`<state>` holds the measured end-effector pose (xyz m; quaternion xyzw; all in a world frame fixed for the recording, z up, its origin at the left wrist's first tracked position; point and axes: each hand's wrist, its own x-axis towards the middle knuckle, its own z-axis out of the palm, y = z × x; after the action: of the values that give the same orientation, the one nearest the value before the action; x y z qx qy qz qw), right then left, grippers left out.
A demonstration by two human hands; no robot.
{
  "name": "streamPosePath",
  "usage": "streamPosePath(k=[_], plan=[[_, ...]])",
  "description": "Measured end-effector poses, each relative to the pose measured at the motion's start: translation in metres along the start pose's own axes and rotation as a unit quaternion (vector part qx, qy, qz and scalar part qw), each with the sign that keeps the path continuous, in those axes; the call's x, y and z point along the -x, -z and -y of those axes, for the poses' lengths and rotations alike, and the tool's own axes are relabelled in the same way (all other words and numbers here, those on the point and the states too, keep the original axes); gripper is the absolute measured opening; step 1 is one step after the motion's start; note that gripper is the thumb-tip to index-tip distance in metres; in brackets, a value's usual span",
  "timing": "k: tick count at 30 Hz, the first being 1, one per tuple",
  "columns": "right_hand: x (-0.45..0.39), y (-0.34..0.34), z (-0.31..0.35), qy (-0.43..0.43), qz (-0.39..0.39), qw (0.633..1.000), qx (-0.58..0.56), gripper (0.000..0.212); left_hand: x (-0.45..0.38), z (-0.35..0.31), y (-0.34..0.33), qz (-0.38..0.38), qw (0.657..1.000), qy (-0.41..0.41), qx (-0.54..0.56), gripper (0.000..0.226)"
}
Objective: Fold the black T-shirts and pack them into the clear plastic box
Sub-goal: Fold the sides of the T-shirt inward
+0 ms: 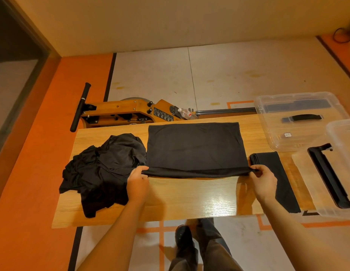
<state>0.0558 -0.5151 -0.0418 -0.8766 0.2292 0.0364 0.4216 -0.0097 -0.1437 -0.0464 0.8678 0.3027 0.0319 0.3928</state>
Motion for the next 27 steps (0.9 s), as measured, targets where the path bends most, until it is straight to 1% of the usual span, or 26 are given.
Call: streamPosePath(k=[2,7,11,15,18,22,25,27], plan=[[-0.008,-0.002,0.007,0.012,-0.002,1.000,0.000,0.025,-0.008,-0.005,-0.001,-0.009,1.000,-0.022,-0.014,0.023],[-0.037,-0.004,0.025,0.048,0.004,0.999,0.012,0.022,-0.037,-0.024,-0.006,-0.036,0.999,-0.022,-0.021,0.010],[-0.069,-0.008,0.042,0.067,0.001,0.997,0.024,0.024,-0.071,-0.043,-0.008,-0.036,0.999,-0.015,-0.032,0.010],[-0.108,-0.015,0.058,0.082,0.007,0.996,0.023,0.018,-0.110,-0.069,-0.008,-0.050,0.998,0.007,-0.036,0.014],[-0.139,-0.023,0.071,0.081,0.011,0.996,0.030,0.014,-0.144,-0.082,-0.010,-0.043,0.998,0.021,-0.039,0.013],[-0.164,-0.037,0.082,0.049,0.080,0.996,0.007,0.012,-0.174,-0.092,-0.022,-0.026,0.994,0.038,-0.101,0.011],[-0.167,-0.046,0.086,0.040,0.077,0.996,0.005,0.013,-0.173,-0.100,-0.030,0.016,0.991,0.066,-0.115,0.008],[-0.164,-0.050,0.087,0.038,0.065,0.997,0.007,0.014,-0.167,-0.099,-0.036,0.015,0.989,0.079,-0.124,0.009]])
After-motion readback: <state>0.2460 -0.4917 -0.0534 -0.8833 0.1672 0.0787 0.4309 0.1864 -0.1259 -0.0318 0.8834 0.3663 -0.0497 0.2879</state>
